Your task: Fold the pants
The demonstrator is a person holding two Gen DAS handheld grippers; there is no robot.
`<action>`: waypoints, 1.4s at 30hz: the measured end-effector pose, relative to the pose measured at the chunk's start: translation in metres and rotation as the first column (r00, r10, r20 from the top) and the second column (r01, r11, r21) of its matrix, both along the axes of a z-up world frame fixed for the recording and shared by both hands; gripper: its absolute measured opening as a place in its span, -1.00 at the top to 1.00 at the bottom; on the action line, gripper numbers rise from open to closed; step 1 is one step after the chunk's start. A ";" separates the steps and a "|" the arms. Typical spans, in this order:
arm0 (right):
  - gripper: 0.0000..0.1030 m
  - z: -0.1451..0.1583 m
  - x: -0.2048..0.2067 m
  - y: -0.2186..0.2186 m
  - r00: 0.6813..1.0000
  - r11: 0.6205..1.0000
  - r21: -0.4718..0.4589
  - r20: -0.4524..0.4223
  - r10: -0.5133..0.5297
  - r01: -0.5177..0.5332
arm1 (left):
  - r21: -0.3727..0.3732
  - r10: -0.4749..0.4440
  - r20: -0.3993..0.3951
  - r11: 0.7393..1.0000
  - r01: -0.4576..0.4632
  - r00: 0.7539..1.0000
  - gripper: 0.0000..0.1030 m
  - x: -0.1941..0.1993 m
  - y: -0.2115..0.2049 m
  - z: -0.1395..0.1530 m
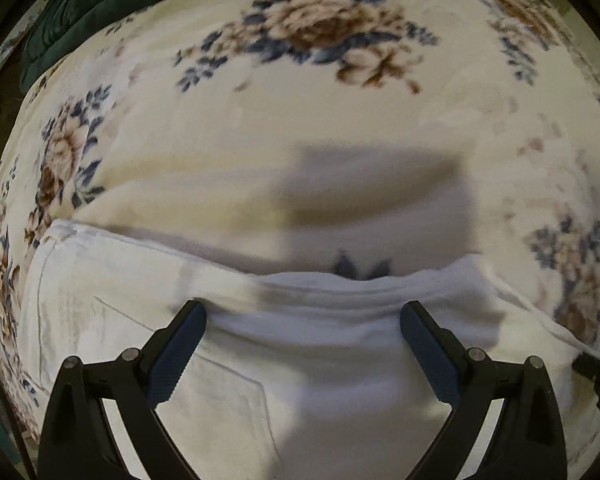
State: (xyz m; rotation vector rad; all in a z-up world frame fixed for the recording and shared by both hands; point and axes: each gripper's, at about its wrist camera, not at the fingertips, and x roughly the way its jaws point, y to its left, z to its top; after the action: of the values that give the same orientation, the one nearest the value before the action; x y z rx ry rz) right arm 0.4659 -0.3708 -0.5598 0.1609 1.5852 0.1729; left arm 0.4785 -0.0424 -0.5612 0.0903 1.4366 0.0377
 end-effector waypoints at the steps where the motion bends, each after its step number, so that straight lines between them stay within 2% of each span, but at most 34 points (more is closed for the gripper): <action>1: 0.96 -0.009 0.000 -0.005 0.999 0.999 0.017 -0.035 -0.027 0.027 | 0.004 0.004 -0.006 1.000 -0.004 1.000 -0.93 0.001 0.002 -0.004; 3: 0.91 -0.019 0.002 -0.008 0.994 0.997 0.051 -0.098 -0.048 0.054 | 0.019 0.008 -0.009 1.000 -0.008 1.000 -0.93 0.002 0.003 -0.007; 5: 0.83 -0.013 0.013 -0.013 0.989 0.992 0.070 -0.116 -0.095 0.103 | 0.010 0.014 -0.009 1.000 -0.014 1.000 -0.93 0.002 0.005 -0.004; 7: 0.70 0.015 0.028 -0.020 0.987 0.980 0.130 -0.065 -0.145 0.152 | -0.015 0.032 0.014 0.999 -0.032 0.999 -0.93 -0.001 0.009 0.006; 8: 0.37 0.021 0.038 -0.004 0.987 0.974 0.163 -0.044 -0.152 0.158 | -0.012 0.040 0.031 0.999 -0.039 0.999 -0.93 -0.004 0.012 0.012; 9: -0.06 0.028 0.047 0.002 0.988 0.958 0.243 -0.039 -0.150 0.155 | 0.000 0.044 0.042 0.999 -0.044 0.998 -0.93 -0.005 0.015 0.015; 10: -0.18 0.030 0.053 0.012 0.988 0.938 0.310 -0.046 -0.149 0.156 | 0.028 0.051 0.056 0.998 -0.053 0.997 -0.93 -0.007 0.018 0.018; 11: -0.19 0.025 0.066 0.023 0.983 0.902 0.392 -0.066 -0.169 0.181 | 0.048 0.060 0.064 0.997 -0.063 0.996 -0.93 -0.009 0.022 0.018; 13: -0.19 0.005 0.079 0.052 0.976 0.843 0.493 -0.145 -0.165 0.216 | 0.055 0.091 0.060 0.994 -0.095 0.994 -0.93 -0.013 0.034 0.015; 15: -0.19 -0.033 0.105 0.081 0.946 0.774 0.554 -0.272 -0.178 0.305 | 0.028 0.130 0.043 0.991 -0.131 0.991 -0.93 -0.016 0.045 0.010; 16: -0.19 -0.047 0.108 0.087 0.937 0.771 0.548 -0.299 -0.182 0.324 | 0.017 0.146 0.039 0.989 -0.147 0.988 -0.93 -0.018 0.049 0.010; 17: -0.19 -0.068 0.119 0.100 0.916 0.773 0.530 -0.368 -0.162 0.349 | 0.019 0.154 0.038 0.988 -0.155 0.987 -0.93 -0.020 0.052 0.010; 19: -0.18 -0.085 0.120 0.125 0.889 0.783 0.491 -0.426 -0.167 0.382 | 0.014 0.157 0.033 0.987 -0.157 0.987 -0.93 -0.022 0.055 0.009; 21: 0.00 -0.090 0.129 0.138 0.889 0.748 0.541 -0.437 -0.140 0.384 | 0.008 0.155 0.033 0.988 -0.156 0.987 -0.93 -0.025 0.056 0.008; 22: 0.00 -0.089 0.131 0.143 0.893 0.728 0.564 -0.423 -0.150 0.390 | 0.008 0.152 0.032 0.988 -0.152 0.988 -0.93 -0.026 0.056 0.007; 23: 0.01 -0.089 0.134 0.149 0.899 0.725 0.568 -0.406 -0.165 0.390 | 0.014 0.147 0.029 0.989 -0.147 0.989 -0.93 -0.028 0.056 0.005; 24: 0.03 -0.094 0.137 0.150 0.891 0.737 0.540 -0.414 -0.188 0.406 | 0.018 0.144 0.026 0.989 -0.145 0.989 -0.93 -0.028 0.056 0.003; 25: 0.15 -0.107 0.135 0.152 0.873 0.741 0.513 -0.443 -0.204 0.433 | 0.019 0.141 0.021 0.990 -0.141 0.990 -0.93 -0.029 0.056 0.000; 26: 0.60 -0.113 0.130 0.152 0.853 0.758 0.469 -0.475 -0.217 0.454 | 0.020 0.139 0.015 0.990 -0.139 0.990 -0.93 -0.030 0.057 -0.002; 27: 0.68 -0.115 0.129 0.150 0.841 0.778 0.421 -0.484 -0.241 0.466 | 0.018 0.139 0.014 0.990 -0.139 0.990 -0.93 -0.030 0.057 -0.004; 29: 0.76 -0.107 0.126 0.138 0.819 0.720 0.451 -0.496 -0.289 0.527 | 0.012 0.129 0.015 0.992 -0.129 0.992 -0.93 -0.030 0.059 -0.006; 31: 0.76 -0.097 0.129 0.113 0.782 0.610 0.505 -0.510 -0.360 0.610 | 0.007 0.130 0.020 0.991 -0.131 0.991 -0.93 -0.046 0.058 -0.010; 32: 0.76 -0.093 0.126 0.106 0.774 0.587 0.515 -0.504 -0.382 0.625 | 0.001 0.137 0.017 0.991 -0.137 0.990 -0.93 -0.050 0.057 -0.008; 34: 0.79 -0.077 0.121 0.082 0.779 0.557 0.544 -0.430 -0.457 0.627 | -0.010 0.154 0.015 0.988 -0.153 0.988 -0.93 -0.050 0.069 -0.011; 35: 0.78 -0.074 0.119 0.073 0.780 0.556 0.548 -0.419 -0.465 0.625 | -0.013 0.159 0.015 0.987 -0.159 0.987 -0.93 -0.050 0.071 -0.009; 37: 0.77 -0.068 0.121 0.074 0.802 0.585 0.549 -0.400 -0.443 0.597 | -0.019 0.170 0.013 0.985 -0.169 0.985 -0.93 -0.046 0.075 -0.003; 38: 0.64 -0.063 0.121 0.081 0.837 0.639 0.541 -0.374 -0.400 0.547 | -0.024 0.174 0.015 0.985 -0.173 0.985 -0.93 -0.047 0.076 0.000; 39: 0.36 -0.056 0.126 0.082 0.883 0.718 0.518 -0.328 -0.336 0.466 | -0.027 0.176 0.020 0.984 -0.175 0.984 -0.93 -0.045 0.075 0.005; 40: 0.16 -0.050 0.131 0.086 0.915 0.772 0.499 -0.285 -0.284 0.395 | -0.024 0.175 0.033 0.984 -0.175 0.984 -0.93 -0.044 0.075 0.012; 41: -0.16 -0.043 0.133 0.096 0.947 0.838 0.456 -0.245 -0.207 0.301 | -0.020 0.172 0.045 0.985 -0.172 0.984 -0.93 -0.044 0.075 0.018; 42: -0.19 -0.039 0.134 0.103 0.962 0.867 0.436 -0.226 -0.156 0.243 | -0.015 0.165 0.061 0.986 -0.165 0.984 -0.93 -0.044 0.073 0.022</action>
State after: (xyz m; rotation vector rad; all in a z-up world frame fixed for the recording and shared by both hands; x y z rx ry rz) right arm 0.6000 -0.2675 -0.5990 0.7310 1.6764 0.3805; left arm 0.4346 0.0306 -0.5392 -0.0380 1.3793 0.1685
